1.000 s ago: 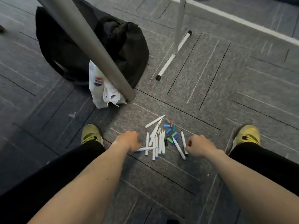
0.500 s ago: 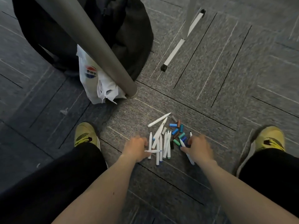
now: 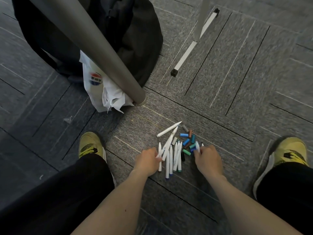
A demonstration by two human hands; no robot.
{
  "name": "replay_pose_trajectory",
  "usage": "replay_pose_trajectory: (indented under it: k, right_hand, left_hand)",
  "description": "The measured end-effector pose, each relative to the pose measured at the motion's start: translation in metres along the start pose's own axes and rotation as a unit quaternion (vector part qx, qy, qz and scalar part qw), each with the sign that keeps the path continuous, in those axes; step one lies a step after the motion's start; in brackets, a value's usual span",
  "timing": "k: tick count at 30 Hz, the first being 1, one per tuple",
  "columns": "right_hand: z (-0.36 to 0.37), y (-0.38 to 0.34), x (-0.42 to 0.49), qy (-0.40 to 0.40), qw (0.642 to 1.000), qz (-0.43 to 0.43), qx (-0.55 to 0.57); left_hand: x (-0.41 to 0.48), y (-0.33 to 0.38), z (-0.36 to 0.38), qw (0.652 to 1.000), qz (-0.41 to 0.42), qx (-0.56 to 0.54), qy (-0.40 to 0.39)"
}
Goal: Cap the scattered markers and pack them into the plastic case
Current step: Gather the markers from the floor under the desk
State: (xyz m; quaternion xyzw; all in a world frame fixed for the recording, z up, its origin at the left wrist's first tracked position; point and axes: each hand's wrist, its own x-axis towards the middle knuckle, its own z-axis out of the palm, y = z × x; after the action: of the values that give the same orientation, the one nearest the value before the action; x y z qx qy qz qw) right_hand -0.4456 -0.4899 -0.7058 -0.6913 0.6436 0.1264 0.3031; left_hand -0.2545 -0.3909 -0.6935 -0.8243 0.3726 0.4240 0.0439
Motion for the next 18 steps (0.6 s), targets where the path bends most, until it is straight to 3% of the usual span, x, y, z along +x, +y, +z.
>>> replay_pose_trajectory:
  k: [5,10,18]
  right_hand:
    - [-0.010,0.004,0.007,0.069,0.989,0.069,0.107]
    - [-0.007,0.013,0.008,0.036,0.989,0.084,0.113]
    - [0.002,0.020,0.011,-0.019,0.991,0.122,0.054]
  left_hand:
    - [0.007,0.005,-0.001,0.990,-0.061,-0.124,0.018]
    - [0.013,0.018,0.004,0.973,-0.103,-0.205,0.029]
    - [0.024,0.021,0.012,0.976,-0.135,-0.165,0.029]
